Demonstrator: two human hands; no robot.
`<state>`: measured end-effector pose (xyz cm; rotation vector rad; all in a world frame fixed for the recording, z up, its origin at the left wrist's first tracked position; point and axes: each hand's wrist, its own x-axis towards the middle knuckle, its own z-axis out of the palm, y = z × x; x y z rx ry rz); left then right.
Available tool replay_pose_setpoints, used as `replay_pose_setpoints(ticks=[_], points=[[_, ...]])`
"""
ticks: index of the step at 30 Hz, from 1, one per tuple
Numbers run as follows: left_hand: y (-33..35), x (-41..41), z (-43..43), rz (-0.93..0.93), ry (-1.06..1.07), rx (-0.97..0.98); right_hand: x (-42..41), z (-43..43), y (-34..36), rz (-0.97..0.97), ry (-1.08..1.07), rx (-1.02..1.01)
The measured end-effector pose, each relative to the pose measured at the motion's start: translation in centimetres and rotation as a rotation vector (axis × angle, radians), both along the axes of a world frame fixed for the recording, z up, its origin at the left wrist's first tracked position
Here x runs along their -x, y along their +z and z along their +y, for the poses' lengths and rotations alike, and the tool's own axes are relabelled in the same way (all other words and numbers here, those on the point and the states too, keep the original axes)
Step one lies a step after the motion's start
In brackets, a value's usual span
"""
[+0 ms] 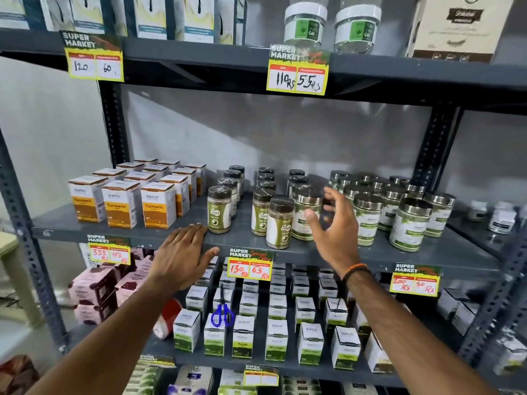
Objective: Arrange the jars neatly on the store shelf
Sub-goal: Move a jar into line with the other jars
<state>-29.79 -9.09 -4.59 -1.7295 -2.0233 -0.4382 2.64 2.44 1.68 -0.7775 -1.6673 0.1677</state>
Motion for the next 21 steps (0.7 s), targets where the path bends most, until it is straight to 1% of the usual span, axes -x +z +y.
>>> replay_pose_setpoints(ticks=[4,8,10,16,21], points=[[-0.1,0.1,0.1,0.001,0.004,0.005,-0.3,2.9,0.8,-0.188,-0.018,0.147],[-0.1,0.0,0.1,-0.001,0.002,-0.002,-0.1,4.4,0.0,-0.284,0.087,0.265],[-0.1,0.0,0.1,-0.003,-0.003,-0.006,-0.1,4.7,-0.6,-0.274,0.117,0.282],[0.2,-0.2,-0.2,-0.017,-0.004,0.01,-0.3,4.5,-0.5,-0.251,0.106,0.266],[1.0,-0.7,-2.0,-0.07,0.0,0.02,-2.4,2.6,0.3,-0.173,0.067,0.235]])
